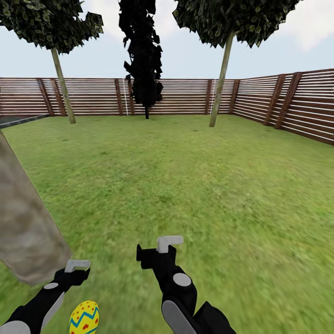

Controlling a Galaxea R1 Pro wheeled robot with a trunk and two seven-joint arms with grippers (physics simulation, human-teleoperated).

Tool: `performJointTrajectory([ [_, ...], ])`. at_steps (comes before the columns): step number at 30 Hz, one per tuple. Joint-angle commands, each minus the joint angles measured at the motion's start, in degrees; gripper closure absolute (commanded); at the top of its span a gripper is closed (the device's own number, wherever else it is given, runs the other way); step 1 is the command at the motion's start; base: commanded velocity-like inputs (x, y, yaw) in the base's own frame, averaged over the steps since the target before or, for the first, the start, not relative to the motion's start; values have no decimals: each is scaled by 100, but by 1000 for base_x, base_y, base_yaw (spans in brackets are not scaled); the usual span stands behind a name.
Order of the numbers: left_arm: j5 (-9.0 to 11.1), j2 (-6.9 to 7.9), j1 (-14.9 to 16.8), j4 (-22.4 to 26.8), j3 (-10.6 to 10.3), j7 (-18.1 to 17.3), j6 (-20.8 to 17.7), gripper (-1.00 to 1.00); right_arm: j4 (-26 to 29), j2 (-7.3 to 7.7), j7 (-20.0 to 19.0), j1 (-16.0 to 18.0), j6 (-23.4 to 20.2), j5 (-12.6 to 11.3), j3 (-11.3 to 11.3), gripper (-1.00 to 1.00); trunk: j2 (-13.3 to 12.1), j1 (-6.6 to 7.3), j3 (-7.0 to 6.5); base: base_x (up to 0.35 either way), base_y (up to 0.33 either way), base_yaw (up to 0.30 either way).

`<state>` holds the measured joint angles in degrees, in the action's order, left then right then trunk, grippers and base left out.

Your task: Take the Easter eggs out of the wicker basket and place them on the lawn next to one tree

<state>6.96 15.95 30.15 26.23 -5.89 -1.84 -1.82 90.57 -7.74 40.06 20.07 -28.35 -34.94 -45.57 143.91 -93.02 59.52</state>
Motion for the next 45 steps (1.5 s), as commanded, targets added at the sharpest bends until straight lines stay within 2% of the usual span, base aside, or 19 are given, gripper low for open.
performJointTrajectory([
  [1,60,4,1,20,-33,-1,-99,-100,10,3,48,6,-18,-33,1,-100,1,4,-17,0,0,0],
  [7,40,2,-8,177,-41,0,-420,-100,14,29,40,6,-35,-15,47,-100,-7,19,-150,0,0,0],
  [14,15,3,-18,163,-43,0,-482,-100,27,34,55,6,-87,-6,56,-100,-17,37,-305,0,0,0],
  [21,35,-23,-161,137,-38,11,-491,-100,30,39,70,6,-99,9,59,-100,-26,55,-460,0,0,0],
  [40,80,-107,-194,-597,-20,15,-444,-100,31,57,64,6,-95,19,73,-100,-51,104,-881,0,0,0],
  [45,264,-251,-194,-630,-18,7,-559,-100,31,54,63,6,-93,17,75,-100,-58,117,-992,0,0,0],
])
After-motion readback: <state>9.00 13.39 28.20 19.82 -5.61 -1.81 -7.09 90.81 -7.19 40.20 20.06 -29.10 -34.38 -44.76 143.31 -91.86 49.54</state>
